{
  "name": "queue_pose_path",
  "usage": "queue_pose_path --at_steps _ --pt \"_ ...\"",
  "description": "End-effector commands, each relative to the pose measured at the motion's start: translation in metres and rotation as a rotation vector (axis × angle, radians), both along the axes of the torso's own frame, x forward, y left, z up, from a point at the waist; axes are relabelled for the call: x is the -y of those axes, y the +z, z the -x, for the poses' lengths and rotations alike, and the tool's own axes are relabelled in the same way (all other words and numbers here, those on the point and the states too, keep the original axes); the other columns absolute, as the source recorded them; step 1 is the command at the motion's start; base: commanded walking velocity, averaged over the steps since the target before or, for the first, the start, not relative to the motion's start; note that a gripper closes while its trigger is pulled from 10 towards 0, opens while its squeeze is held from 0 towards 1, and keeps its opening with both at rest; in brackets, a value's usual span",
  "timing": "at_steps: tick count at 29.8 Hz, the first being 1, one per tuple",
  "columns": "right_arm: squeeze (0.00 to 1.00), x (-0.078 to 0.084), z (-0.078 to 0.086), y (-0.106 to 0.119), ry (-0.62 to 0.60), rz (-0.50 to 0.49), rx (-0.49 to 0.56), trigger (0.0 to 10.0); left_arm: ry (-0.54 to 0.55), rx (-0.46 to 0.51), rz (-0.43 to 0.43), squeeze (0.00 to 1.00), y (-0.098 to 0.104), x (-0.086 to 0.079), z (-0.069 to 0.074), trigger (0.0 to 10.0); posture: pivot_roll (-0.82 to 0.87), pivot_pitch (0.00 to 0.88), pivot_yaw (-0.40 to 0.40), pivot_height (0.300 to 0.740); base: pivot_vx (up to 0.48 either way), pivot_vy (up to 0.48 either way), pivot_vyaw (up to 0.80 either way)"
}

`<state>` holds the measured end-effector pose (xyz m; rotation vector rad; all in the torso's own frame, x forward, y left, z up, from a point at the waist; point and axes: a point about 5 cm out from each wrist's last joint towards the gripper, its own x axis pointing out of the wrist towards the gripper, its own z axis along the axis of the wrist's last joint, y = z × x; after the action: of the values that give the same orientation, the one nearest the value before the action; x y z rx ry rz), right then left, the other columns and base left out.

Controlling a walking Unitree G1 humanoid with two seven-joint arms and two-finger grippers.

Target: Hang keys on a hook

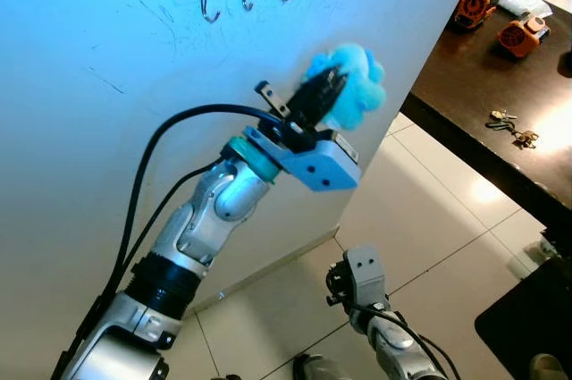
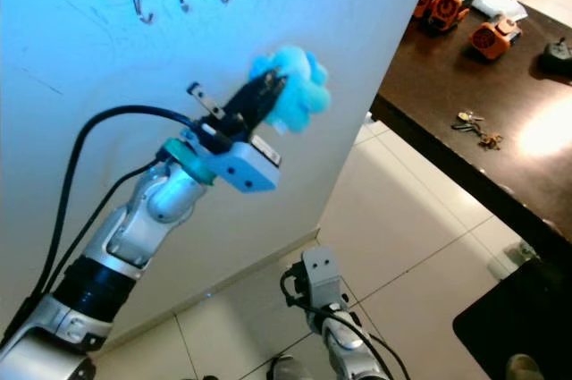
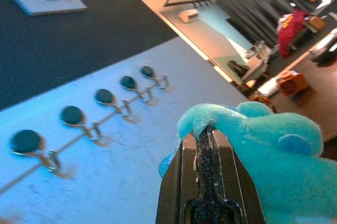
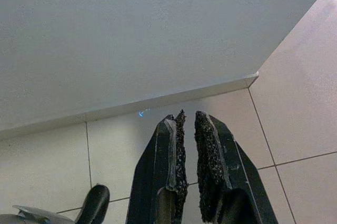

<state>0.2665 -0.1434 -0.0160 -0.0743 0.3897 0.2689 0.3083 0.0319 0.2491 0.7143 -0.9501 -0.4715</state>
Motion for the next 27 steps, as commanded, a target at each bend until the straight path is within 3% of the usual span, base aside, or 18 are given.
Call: queue_pose_path --at_steps 1,4,5,6,9,10,13,14,16,18,27 --pt "0.00 0.002 0.007 -0.007 -0.008 0.003 -0.035 10.0 -0.016 -0.032 -0.020 0.00 -0.009 0.002 0.001 10.0 -0.17 0.122 0.020 0.740 0.000 0.000 0.00" --pt "0.00 0.002 0.008 -0.008 -0.009 0.003 -0.037 10.0 -0.003 -0.029 -0.007 0.00 -0.008 0.000 0.000 10.0 -0.18 0.119 0.021 0.740 0.000 0.000 0.00" --pt "0.00 0.002 0.008 -0.008 -0.009 0.003 -0.038 10.0 0.031 0.002 0.029 0.00 -0.003 -0.004 -0.002 10.0 -0.18 0.118 0.023 0.740 0.000 0.000 0.00" --pt "0.00 0.002 0.008 -0.008 -0.010 0.003 -0.039 10.0 0.119 0.099 0.114 0.00 0.012 -0.013 -0.003 10.0 -0.18 0.118 0.024 0.740 0.000 0.000 0.00" --pt "0.00 0.002 0.008 -0.008 -0.011 0.004 -0.039 10.0 0.180 0.172 0.175 0.00 0.023 -0.021 -0.004 10.0 -0.18 0.118 0.024 0.740 0.000 0.000 0.00" --pt "0.00 0.002 0.008 -0.008 -0.012 0.004 -0.040 10.0 0.239 0.264 0.241 0.00 0.039 -0.031 -0.001 10.0 -0.17 0.117 0.022 0.740 0.000 0.000 0.00" --pt "0.00 0.002 0.008 -0.008 -0.012 0.004 -0.040 10.0 0.239 0.264 0.241 0.00 0.039 -0.031 -0.001 10.0 -0.17 0.117 0.022 0.740 0.000 0.000 0.00" --pt "0.00 0.002 0.008 -0.008 -0.010 0.005 -0.040 10.0 0.271 0.329 0.287 0.00 0.051 -0.038 0.004 10.0 -0.17 0.117 0.021 0.740 0.000 0.000 0.00" --pt "0.00 0.002 0.008 -0.008 -0.010 0.005 -0.040 10.0 0.271 0.329 0.287 0.00 0.051 -0.038 0.004 10.0 -0.17 0.117 0.021 0.740 0.000 0.000 0.00" --pt "0.00 0.002 0.008 -0.008 -0.009 0.005 -0.039 10.0 0.307 0.370 0.349 0.00 0.061 -0.044 0.012 10.0 -0.17 0.123 0.021 0.740 0.000 0.000 0.00" --pt "0.00 0.001 0.008 -0.008 -0.009 0.003 -0.039 10.0 0.314 0.368 0.371 0.00 0.065 -0.043 0.011 10.0 -0.17 0.125 0.019 0.740 0.000 0.000 0.00"
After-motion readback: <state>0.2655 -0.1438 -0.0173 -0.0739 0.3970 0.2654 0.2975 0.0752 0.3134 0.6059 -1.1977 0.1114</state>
